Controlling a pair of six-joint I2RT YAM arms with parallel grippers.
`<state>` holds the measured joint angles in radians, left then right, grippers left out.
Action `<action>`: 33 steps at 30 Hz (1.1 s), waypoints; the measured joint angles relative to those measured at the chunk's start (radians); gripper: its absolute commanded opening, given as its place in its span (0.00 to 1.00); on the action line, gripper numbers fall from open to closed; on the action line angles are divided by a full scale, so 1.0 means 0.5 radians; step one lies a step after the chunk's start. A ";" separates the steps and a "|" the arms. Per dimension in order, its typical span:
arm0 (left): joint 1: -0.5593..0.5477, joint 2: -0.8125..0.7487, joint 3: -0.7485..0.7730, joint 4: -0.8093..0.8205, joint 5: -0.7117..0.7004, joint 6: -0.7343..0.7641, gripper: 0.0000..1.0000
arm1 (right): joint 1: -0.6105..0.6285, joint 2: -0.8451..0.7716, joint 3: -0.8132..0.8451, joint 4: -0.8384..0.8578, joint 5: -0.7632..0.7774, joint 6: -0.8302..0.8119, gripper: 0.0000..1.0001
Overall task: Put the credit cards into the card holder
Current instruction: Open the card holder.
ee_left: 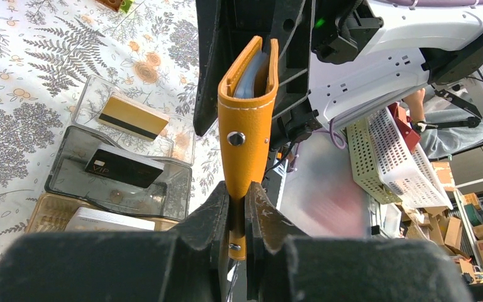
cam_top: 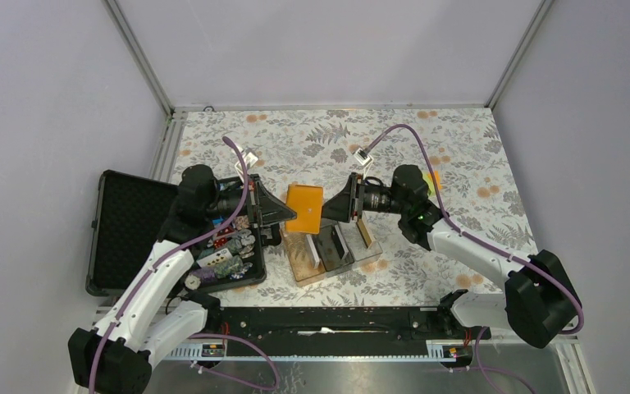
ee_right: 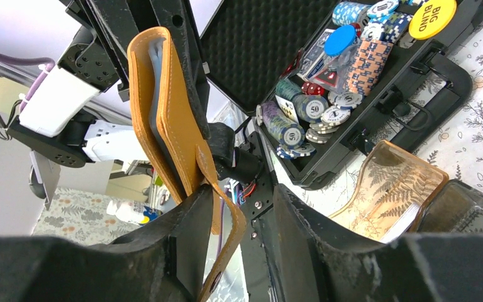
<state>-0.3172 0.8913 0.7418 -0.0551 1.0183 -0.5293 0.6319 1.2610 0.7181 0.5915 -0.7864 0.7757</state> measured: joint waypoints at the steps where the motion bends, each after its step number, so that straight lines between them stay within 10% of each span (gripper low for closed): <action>1: 0.001 0.000 0.000 0.001 0.004 0.000 0.00 | 0.000 0.000 -0.002 0.009 -0.007 0.001 0.49; 12: 0.002 0.000 0.000 0.030 0.053 -0.025 0.00 | 0.000 0.006 -0.024 0.171 -0.083 0.080 0.52; 21: -0.014 0.072 0.000 0.061 0.037 -0.045 0.00 | -0.001 0.047 -0.024 0.260 -0.090 0.136 0.31; 26: -0.014 0.133 0.000 0.049 -0.009 -0.043 0.02 | 0.000 0.077 -0.024 0.315 -0.085 0.186 0.00; 33: -0.033 0.208 0.049 -0.137 -0.178 0.045 0.73 | 0.011 0.094 0.000 0.212 0.054 0.152 0.00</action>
<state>-0.3336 0.9955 0.7662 -0.1238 0.9295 -0.5068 0.6376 1.3079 0.7181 0.6975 -0.7593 0.8516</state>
